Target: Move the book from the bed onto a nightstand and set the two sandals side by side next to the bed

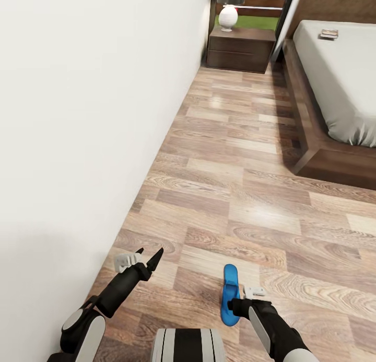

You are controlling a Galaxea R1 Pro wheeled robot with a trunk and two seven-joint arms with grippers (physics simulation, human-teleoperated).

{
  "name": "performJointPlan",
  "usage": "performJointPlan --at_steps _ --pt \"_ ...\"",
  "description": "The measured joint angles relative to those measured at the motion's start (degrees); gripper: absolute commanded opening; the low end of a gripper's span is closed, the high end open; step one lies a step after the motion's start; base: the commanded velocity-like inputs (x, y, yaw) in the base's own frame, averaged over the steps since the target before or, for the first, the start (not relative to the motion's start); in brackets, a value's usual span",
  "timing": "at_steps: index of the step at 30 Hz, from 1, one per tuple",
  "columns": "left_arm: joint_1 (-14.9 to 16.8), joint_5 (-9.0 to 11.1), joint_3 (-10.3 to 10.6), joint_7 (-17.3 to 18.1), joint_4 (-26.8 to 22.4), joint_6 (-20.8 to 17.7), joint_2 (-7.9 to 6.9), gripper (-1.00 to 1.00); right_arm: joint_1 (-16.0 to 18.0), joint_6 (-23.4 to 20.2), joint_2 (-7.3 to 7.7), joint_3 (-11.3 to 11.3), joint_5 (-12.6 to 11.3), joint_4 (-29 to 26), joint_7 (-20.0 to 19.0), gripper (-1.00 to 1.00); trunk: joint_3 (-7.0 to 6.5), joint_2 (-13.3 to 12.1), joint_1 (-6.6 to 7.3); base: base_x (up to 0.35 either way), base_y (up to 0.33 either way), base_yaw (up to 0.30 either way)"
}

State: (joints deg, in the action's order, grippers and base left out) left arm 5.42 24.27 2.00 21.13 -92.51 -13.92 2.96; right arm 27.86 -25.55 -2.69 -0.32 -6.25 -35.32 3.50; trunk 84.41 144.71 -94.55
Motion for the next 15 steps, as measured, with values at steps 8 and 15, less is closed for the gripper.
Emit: performJointPlan --at_steps 8,15 --pt "-0.03 0.00 0.03 0.00 0.00 0.04 0.06 1.00 0.00 0.02 -0.01 0.00 0.01 0.00 0.00 1.00 0.00 0.00 0.03 0.120 0.000 0.000" --pt "-0.01 0.02 0.08 0.00 0.00 0.12 0.09 1.00 0.00 0.02 -0.01 0.00 0.00 0.00 0.00 1.00 0.00 0.00 0.00 0.055 0.000 0.000"
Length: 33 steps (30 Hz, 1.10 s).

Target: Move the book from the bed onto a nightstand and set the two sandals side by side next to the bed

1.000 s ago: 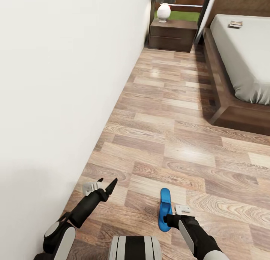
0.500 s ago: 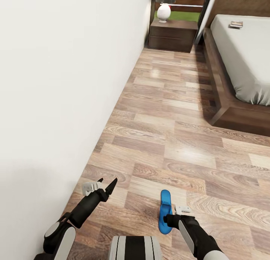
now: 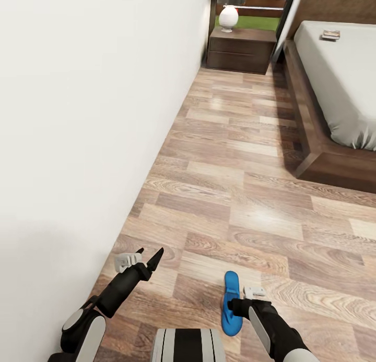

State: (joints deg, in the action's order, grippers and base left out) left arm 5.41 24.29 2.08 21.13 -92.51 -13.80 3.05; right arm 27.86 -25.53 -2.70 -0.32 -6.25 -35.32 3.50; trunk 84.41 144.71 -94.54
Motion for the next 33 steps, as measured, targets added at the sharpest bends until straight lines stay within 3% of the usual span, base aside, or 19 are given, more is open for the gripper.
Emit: performJointPlan --at_steps 33 --pt "0.02 -0.11 0.01 -0.26 0.09 0.02 0.09 1.00 0.00 0.01 0.02 0.00 0.01 -0.09 -0.08 1.00 0.00 0.00 0.00 0.001 0.000 0.048"
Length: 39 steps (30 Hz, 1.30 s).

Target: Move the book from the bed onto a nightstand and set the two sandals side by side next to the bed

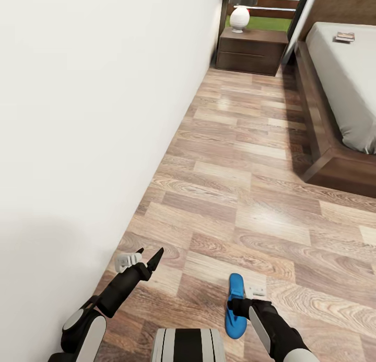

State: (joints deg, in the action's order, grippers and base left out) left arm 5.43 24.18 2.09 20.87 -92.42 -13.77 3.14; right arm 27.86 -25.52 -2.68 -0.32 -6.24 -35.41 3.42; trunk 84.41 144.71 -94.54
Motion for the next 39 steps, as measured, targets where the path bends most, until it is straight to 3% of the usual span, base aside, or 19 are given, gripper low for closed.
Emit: performJointPlan --at_steps 8,19,30,39 --pt "0.00 0.00 0.04 -0.07 0.00 0.00 0.05 1.00 0.00 0.01 0.06 0.00 0.01 0.00 0.00 1.00 0.00 0.00 0.00 0.000 0.000 0.000" --pt "-0.01 -0.01 0.09 -0.09 0.00 0.00 0.09 1.00 0.00 0.01 0.02 0.00 0.00 0.00 0.00 1.00 2.43 0.15 -0.29 0.000 0.000 0.000" --pt "-0.01 0.00 0.10 -0.09 0.00 0.00 0.09 1.00 0.00 0.01 0.02 0.00 0.00 0.00 -0.08 1.00 2.44 0.15 -0.28 0.000 0.000 0.000" --pt "-0.02 -0.07 0.17 -0.09 0.09 0.00 0.09 1.00 0.00 0.01 0.00 0.00 0.00 0.00 -0.08 1.00 3.99 0.24 -0.46 0.000 0.000 0.000"
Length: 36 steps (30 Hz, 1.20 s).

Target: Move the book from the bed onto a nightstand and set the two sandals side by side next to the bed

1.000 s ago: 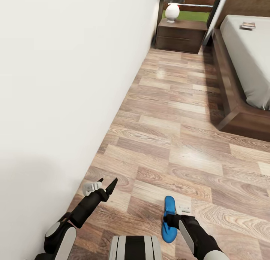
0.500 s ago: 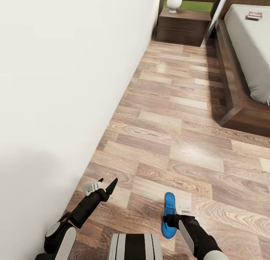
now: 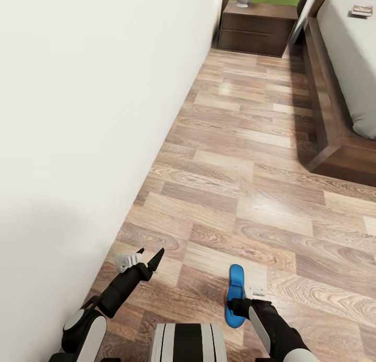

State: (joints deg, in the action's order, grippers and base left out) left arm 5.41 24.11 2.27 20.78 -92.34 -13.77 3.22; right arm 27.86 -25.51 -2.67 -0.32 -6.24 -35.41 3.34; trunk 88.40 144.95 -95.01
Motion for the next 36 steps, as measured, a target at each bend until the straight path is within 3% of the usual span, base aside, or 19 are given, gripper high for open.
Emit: performJointPlan --at_steps 14,21,36 --pt "0.02 0.00 0.00 0.00 0.00 0.00 0.00 1.00 0.00 0.00 0.00 0.00 -0.02 0.00 -0.05 1.00 0.00 0.00 0.00 0.000 0.000 0.000" --pt "0.02 0.00 0.00 0.00 0.01 0.00 0.00 1.00 0.00 -0.01 -0.02 0.00 -0.02 0.00 -0.08 1.00 1.54 0.09 -0.18 0.000 0.000 0.000" --pt "0.01 -0.01 0.00 0.00 0.00 0.00 0.00 1.00 0.00 0.00 -0.01 0.00 -0.02 0.00 -0.08 1.00 1.55 0.09 -0.17 0.009 0.000 0.000"
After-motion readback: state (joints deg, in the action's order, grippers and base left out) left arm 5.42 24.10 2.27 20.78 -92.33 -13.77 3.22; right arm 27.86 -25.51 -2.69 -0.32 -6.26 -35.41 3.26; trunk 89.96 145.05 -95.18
